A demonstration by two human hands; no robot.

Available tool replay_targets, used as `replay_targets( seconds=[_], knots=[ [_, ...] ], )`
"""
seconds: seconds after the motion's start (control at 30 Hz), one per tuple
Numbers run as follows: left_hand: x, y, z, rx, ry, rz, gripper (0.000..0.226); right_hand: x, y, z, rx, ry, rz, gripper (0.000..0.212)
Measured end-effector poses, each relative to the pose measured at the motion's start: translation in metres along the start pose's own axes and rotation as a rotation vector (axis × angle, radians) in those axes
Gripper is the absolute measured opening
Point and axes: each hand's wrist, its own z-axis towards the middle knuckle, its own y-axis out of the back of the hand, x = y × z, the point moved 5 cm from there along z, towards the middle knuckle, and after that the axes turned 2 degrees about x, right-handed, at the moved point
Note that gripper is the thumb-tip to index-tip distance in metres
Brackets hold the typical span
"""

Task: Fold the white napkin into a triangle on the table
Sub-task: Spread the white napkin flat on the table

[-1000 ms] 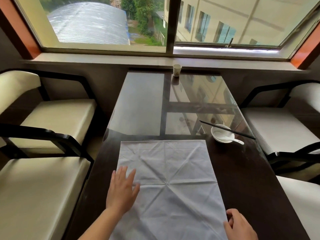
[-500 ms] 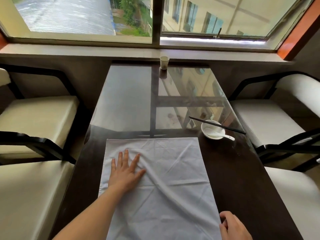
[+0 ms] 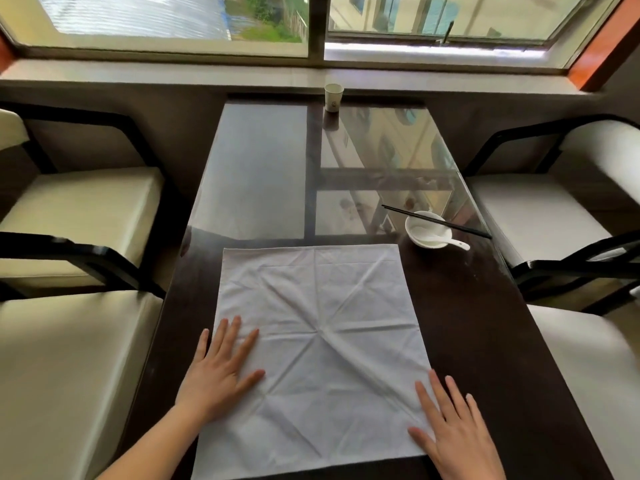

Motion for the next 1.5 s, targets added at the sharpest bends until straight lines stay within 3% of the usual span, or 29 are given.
replay_targets(
  seconds=[0.07,0.17,0.27,0.5,0.63,0.83,0.9,1.0,1.17,1.23,1.4,1.5],
  knots=[
    [0.003,0.003,-0.01,0.006,0.028,-0.009,0.082,-0.003,-0.008,-0.003,0.006,-0.068,-0.088,0.089],
    [-0.001,0.0,-0.035,0.02,0.127,-0.054,0.083,0.001,-0.011,-0.013,0.048,-0.114,-0.031,0.1],
    [-0.008,-0.007,-0.072,0.033,0.298,-0.129,0.083,0.02,-0.006,-0.026,0.062,-0.025,-0.028,0.085],
    [-0.021,0.009,-0.108,-0.014,0.49,-0.348,0.057,0.075,-0.005,0.032,0.055,0.199,-0.039,0.08],
    [-0.019,0.015,-0.11,-0.072,0.586,-0.473,0.042,0.124,-0.003,0.097,0.081,0.193,0.047,0.084],
    [-0.014,0.011,-0.127,-0.132,0.651,-0.53,0.018,0.172,-0.002,0.126,0.046,0.259,-0.083,0.093],
    [-0.014,0.008,-0.132,-0.158,0.671,-0.601,0.027,0.174,0.008,0.136,-0.013,0.251,-0.079,0.091],
    [-0.01,0.006,-0.134,-0.195,0.691,-0.714,0.048,0.176,0.008,0.139,0.055,0.349,-0.142,0.086],
    [0.004,0.012,-0.133,-0.263,0.724,-0.8,0.059,0.137,0.003,0.117,0.065,0.34,-0.1,0.079],
    [0.009,0.012,-0.133,-0.262,0.724,-0.786,0.061,0.108,-0.003,0.094,0.058,0.282,-0.101,0.075],
    [0.012,0.006,-0.133,-0.244,0.748,-0.813,0.062,0.025,-0.01,0.024,-0.048,-0.153,-0.001,0.08],
    [0.01,0.004,-0.133,-0.24,0.747,-0.835,0.063,0.009,-0.006,-0.004,-0.102,-0.267,0.076,0.075]
  ],
)
